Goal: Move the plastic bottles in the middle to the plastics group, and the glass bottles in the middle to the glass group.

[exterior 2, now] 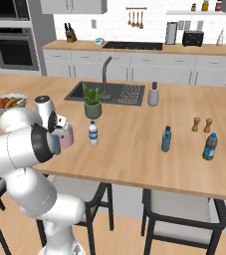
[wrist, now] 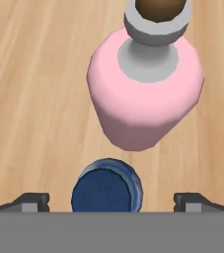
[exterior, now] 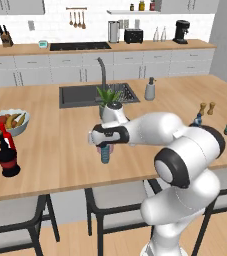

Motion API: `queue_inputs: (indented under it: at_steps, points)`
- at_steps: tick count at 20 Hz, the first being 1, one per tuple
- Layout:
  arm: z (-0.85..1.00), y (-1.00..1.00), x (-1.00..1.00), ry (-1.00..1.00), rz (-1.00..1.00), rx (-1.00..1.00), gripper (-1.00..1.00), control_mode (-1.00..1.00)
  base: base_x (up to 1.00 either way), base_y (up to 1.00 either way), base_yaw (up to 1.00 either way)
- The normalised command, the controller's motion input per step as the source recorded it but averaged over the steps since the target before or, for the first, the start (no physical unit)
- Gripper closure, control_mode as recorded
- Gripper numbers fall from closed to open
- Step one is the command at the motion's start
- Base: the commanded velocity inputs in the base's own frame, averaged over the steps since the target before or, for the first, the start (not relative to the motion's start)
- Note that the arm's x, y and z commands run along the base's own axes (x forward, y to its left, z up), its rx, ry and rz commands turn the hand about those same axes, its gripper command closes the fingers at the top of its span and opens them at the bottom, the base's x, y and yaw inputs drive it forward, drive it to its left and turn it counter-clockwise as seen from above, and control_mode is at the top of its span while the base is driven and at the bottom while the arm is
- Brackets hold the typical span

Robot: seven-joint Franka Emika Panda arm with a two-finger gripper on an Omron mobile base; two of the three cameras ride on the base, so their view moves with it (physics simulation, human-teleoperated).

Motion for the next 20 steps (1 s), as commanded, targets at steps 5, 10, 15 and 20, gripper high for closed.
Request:
queue_inputs:
  at_steps: [5,10,15,20]
  points:
    - [-0.06,0.02,0.09,0.0,0.0,0.0,-1.0,-1.0,0.0,0.0,0.0]
    - [-0.08,0.0,0.02,0.0,0.0,0.0,-1.0,-1.0,0.0,0.0,0.0]
    - [0.0,0.0,-0.01,-0.04,0.0,0.0,-1.0,-1.0,0.0,0.0,0.0]
    - [0.0,0.0,0.0,-0.05,0.0,0.0,-1.0,-1.0,0.0,0.0,0.0]
